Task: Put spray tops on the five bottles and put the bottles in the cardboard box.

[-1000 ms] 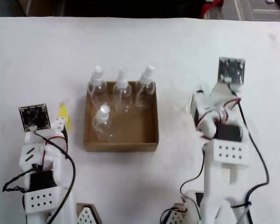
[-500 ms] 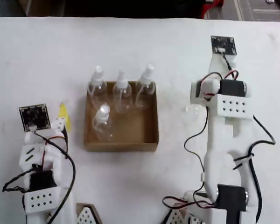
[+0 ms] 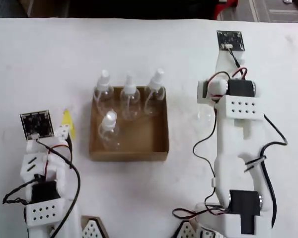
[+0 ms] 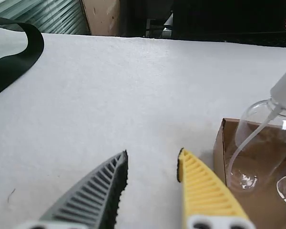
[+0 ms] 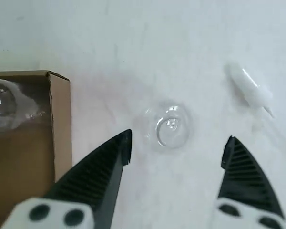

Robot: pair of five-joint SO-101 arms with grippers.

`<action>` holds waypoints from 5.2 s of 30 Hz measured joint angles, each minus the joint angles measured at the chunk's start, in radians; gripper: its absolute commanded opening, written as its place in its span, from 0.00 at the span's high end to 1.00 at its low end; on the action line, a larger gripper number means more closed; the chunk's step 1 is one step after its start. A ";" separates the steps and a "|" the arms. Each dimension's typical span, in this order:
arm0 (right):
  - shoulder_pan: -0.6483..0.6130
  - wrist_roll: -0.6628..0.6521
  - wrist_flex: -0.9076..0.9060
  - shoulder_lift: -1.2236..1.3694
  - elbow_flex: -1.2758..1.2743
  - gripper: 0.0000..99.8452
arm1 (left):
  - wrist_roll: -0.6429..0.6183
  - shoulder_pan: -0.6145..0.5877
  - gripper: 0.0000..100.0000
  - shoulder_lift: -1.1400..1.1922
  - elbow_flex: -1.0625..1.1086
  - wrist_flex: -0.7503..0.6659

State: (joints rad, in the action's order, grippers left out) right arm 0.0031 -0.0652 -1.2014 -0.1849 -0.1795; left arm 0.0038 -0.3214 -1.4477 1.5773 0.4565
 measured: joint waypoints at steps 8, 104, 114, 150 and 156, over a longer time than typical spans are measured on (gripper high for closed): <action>0.002 -0.002 0.052 0.083 0.003 0.73 | 0.000 0.000 0.83 0.000 0.000 0.000; -0.572 -0.170 -0.077 -0.423 -0.308 0.98 | 0.000 0.000 0.83 0.000 0.000 0.000; -0.572 -0.173 -0.077 -0.422 -0.311 0.98 | 0.000 0.000 0.83 0.000 0.000 0.000; -0.574 -0.173 0.035 -0.423 -0.433 0.82 | 0.000 0.000 0.83 0.000 0.000 0.000; -0.577 -0.173 0.035 -0.422 -0.433 0.82 | 0.000 0.000 0.83 0.000 0.000 0.000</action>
State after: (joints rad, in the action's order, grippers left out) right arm -0.5738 -0.2386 -1.1661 -0.6068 -0.6122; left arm 0.0038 -0.3214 -1.4477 1.5773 0.4565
